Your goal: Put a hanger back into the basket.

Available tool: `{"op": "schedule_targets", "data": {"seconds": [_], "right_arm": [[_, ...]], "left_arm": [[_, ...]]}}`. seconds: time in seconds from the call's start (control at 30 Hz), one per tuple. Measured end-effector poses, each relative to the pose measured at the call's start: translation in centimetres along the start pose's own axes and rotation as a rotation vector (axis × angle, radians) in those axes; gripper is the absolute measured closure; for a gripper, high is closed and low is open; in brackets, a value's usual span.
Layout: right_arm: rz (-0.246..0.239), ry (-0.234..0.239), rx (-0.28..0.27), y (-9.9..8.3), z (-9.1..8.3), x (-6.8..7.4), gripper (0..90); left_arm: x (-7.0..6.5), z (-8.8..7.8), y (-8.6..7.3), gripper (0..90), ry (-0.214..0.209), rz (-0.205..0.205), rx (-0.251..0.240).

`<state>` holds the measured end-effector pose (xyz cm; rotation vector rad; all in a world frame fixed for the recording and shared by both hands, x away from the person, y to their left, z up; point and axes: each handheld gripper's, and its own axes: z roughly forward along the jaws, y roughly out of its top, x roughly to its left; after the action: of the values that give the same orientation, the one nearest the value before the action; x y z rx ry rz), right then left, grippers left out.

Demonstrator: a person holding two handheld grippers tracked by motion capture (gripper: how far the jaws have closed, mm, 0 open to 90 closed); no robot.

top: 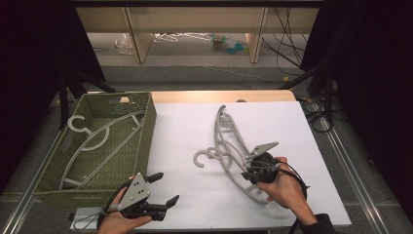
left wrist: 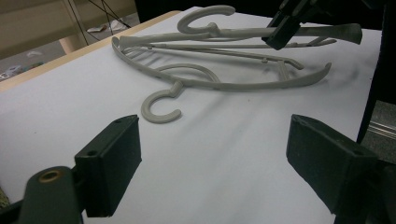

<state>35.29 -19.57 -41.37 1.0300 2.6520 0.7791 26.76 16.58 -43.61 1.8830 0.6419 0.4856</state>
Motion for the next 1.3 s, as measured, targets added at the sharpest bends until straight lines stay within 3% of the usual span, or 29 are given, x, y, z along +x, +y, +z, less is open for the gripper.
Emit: {"op": "schedule_targets", "data": {"seconds": [0.03,0.07,0.17,0.23,0.33,0.37,0.5,0.73,0.9,1.1,1.17,1.3], "right_arm": [[-0.009,-0.002,-0.007,-0.2,-0.2,0.1,79.5],[-0.019,-0.001,-0.007,-0.3,-0.4,0.2,80.0],[-0.035,-0.027,-0.015,-0.6,-1.0,0.4,81.6],[-0.043,-0.013,-0.052,-0.8,-1.3,0.5,82.0],[-0.088,-0.032,-0.052,-0.7,-1.2,0.6,82.0],[-0.086,-0.013,-0.029,-0.7,-1.3,0.7,82.0],[-0.126,0.025,-0.063,-0.6,-1.1,1.2,82.1],[-0.202,0.113,-0.053,-0.6,-1.1,1.8,82.0],[-0.264,0.138,-0.051,-0.9,-1.1,2.2,82.1],[-0.312,0.172,-0.051,-1.2,-1.2,2.5,82.0],[-0.310,0.175,-0.042,-1.4,-1.3,2.7,82.0],[-0.338,0.204,-0.059,-1.6,-1.4,3.0,82.0]], "left_arm": [[0.1,0.0,0.0,17.6,-0.002,0.019,0.002],[0.0,0.0,0.0,17.6,0.001,0.004,0.002],[0.1,0.0,0.0,17.6,0.002,0.010,0.005],[0.1,0.1,-0.1,17.6,-0.002,0.006,0.000],[0.1,0.1,-0.1,17.7,0.002,0.009,0.008],[0.1,0.1,-0.1,17.6,0.002,0.009,0.008],[0.1,0.1,-0.2,17.7,0.010,0.014,0.018],[0.2,0.3,-0.2,18.1,0.018,0.031,0.023],[0.4,0.6,-0.3,23.4,0.042,0.059,0.043],[0.2,2.3,0.2,27.6,0.010,0.080,0.071],[0.1,2.9,0.4,27.5,0.022,0.131,0.104],[0.0,4.0,1.3,30.1,-0.012,0.148,0.115]]}}
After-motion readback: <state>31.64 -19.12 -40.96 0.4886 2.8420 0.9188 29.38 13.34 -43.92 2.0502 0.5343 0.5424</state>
